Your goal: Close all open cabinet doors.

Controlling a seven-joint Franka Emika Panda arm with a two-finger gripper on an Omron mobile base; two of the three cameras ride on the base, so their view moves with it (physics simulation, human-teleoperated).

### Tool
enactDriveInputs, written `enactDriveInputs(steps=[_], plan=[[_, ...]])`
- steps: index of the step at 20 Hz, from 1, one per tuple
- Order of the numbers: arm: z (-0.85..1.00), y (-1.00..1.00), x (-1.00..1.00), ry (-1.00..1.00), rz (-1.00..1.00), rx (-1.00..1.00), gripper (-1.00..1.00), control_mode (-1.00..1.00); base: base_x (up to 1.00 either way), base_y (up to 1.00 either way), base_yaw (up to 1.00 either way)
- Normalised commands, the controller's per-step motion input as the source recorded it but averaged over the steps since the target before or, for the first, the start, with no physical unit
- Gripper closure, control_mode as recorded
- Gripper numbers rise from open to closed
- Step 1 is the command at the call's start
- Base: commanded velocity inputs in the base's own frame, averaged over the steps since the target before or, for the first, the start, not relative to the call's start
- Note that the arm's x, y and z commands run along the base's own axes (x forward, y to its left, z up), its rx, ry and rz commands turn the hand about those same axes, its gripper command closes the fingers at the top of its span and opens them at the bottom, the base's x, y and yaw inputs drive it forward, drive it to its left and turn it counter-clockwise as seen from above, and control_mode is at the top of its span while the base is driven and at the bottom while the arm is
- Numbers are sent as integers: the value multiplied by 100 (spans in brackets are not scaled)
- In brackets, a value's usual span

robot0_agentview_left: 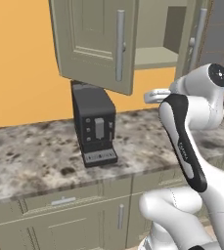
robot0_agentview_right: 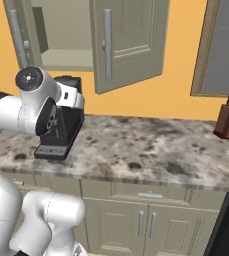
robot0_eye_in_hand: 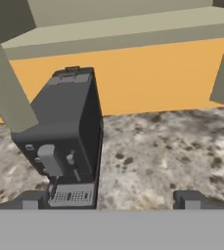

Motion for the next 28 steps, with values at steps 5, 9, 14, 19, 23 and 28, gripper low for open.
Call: enactDriveInputs(steps=[5, 9, 14, 19, 23, 28], plan=[[0, 0, 0, 0, 0, 0, -100, 100, 51, 0, 0], [0, 0, 0, 0, 0, 0, -100, 100, 37, -9, 0], [0, 0, 0, 0, 0, 0, -100, 100, 15, -6, 0], [0, 0, 0, 0, 0, 0, -100, 100, 24, -8, 0], [0, 0, 0, 0, 0, 0, -100, 100, 13, -7, 3], [0, 0, 0, 0, 0, 0, -100, 100, 0, 0, 0]])
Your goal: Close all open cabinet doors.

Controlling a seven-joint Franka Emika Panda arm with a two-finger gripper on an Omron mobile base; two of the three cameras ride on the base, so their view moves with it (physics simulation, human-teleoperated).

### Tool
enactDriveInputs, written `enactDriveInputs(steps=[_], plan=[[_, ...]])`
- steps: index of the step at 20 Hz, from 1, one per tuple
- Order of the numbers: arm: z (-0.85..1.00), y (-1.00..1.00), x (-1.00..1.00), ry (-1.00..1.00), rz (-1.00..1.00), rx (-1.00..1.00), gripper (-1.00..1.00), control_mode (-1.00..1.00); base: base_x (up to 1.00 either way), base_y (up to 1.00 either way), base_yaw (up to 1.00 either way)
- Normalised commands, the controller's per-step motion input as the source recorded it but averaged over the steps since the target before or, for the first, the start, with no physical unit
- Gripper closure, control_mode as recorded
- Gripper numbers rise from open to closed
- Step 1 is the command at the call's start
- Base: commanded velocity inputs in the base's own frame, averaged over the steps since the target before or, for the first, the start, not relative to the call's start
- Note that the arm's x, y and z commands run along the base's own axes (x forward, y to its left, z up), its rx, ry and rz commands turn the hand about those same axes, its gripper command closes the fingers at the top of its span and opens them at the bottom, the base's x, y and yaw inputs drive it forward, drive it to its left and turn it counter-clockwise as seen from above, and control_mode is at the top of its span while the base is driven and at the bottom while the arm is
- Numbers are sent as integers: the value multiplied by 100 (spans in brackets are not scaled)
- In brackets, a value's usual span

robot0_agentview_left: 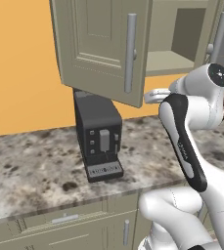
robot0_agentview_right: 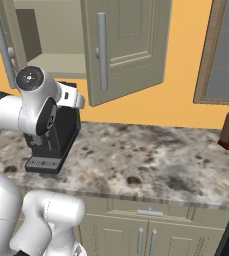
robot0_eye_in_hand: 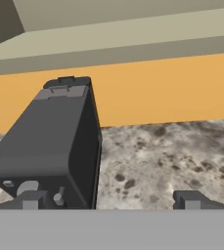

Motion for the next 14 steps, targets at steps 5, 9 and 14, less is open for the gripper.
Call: enactDriveInputs(steps=[5, 9, 14], plan=[[0, 0, 0, 0, 0, 0, -100, 100, 0, 0, 0], [0, 0, 0, 0, 0, 0, -100, 100, 0, 0, 0], [0, 0, 0, 0, 0, 0, -100, -100, 0, 0, 0]])
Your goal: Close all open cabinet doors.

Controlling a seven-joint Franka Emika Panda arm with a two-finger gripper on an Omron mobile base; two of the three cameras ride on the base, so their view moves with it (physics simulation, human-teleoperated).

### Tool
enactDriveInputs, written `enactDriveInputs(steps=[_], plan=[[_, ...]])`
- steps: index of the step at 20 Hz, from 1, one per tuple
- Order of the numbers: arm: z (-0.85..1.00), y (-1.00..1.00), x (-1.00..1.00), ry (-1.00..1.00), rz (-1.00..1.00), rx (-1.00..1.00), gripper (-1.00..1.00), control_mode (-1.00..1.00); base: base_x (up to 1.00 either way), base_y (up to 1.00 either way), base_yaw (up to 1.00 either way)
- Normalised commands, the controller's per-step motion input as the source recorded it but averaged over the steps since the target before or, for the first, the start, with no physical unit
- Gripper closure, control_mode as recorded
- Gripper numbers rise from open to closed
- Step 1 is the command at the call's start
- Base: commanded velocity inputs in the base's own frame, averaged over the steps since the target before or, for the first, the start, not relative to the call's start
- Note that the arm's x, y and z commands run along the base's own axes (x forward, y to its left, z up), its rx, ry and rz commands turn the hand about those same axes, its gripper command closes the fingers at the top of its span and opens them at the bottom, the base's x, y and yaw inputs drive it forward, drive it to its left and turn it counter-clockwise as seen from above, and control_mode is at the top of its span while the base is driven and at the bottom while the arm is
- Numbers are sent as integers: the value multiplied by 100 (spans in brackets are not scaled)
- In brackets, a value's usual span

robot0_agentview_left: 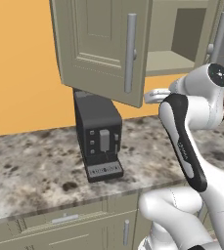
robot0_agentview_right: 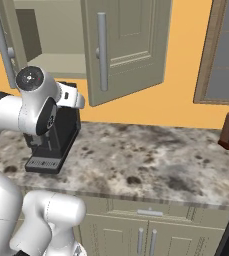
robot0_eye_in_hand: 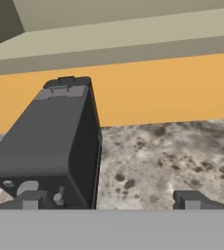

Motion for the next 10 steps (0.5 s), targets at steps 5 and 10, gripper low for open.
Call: enactDriveInputs(steps=[5, 10], plan=[[0, 0, 0, 0, 0, 0, -100, -100, 0, 0, 0], [0, 0, 0, 0, 0, 0, -100, -100, 0, 0, 0]])
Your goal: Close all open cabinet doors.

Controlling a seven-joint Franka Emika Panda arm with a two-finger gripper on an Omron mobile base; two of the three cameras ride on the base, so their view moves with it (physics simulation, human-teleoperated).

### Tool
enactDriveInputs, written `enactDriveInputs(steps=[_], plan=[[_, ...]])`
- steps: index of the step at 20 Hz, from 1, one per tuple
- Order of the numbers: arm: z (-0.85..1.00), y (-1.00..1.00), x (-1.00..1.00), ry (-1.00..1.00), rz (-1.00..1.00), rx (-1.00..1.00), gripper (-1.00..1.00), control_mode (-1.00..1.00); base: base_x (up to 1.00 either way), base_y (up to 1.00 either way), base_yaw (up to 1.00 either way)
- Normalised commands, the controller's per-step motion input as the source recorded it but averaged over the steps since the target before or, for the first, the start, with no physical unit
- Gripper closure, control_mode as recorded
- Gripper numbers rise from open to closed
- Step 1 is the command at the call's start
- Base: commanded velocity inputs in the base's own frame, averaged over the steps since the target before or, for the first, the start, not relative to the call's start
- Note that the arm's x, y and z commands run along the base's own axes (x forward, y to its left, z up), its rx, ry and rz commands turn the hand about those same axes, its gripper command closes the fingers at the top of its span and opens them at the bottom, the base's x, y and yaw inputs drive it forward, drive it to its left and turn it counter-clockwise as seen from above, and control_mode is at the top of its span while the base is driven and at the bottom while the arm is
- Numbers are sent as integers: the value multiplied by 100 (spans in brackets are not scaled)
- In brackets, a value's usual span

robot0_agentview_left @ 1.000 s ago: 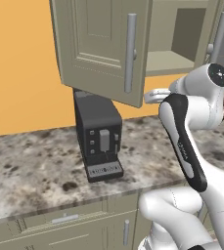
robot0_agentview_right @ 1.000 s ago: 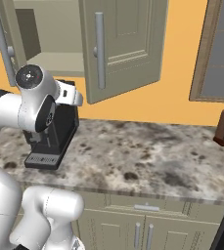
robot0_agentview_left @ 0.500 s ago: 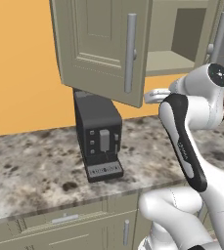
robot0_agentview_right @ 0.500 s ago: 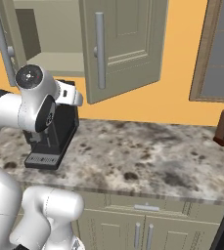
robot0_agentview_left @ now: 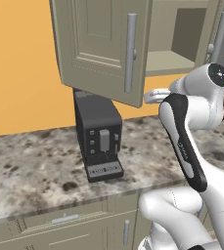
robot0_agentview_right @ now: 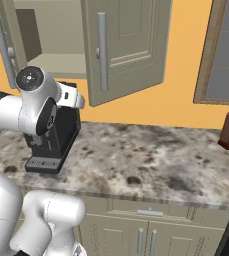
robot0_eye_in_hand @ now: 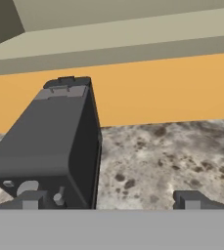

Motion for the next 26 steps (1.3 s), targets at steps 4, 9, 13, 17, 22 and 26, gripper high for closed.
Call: enactDriveInputs(steps=[4, 9, 13, 17, 22, 26], plan=[[0, 0, 0, 0, 0, 0, -100, -100, 0, 0, 0], [0, 0, -12, 0, 0, 0, -100, -100, 0, 0, 0], [-1, 0, -28, 0, -1, 0, -100, -100, 0, 0, 0], [0, 0, -28, 0, -5, 0, -100, -100, 0, 0, 0], [0, -2, -28, 0, -9, 1, -100, -100, 0, 0, 0], [0, -6, -27, 0, -15, 5, -100, -100, 0, 0, 0]])
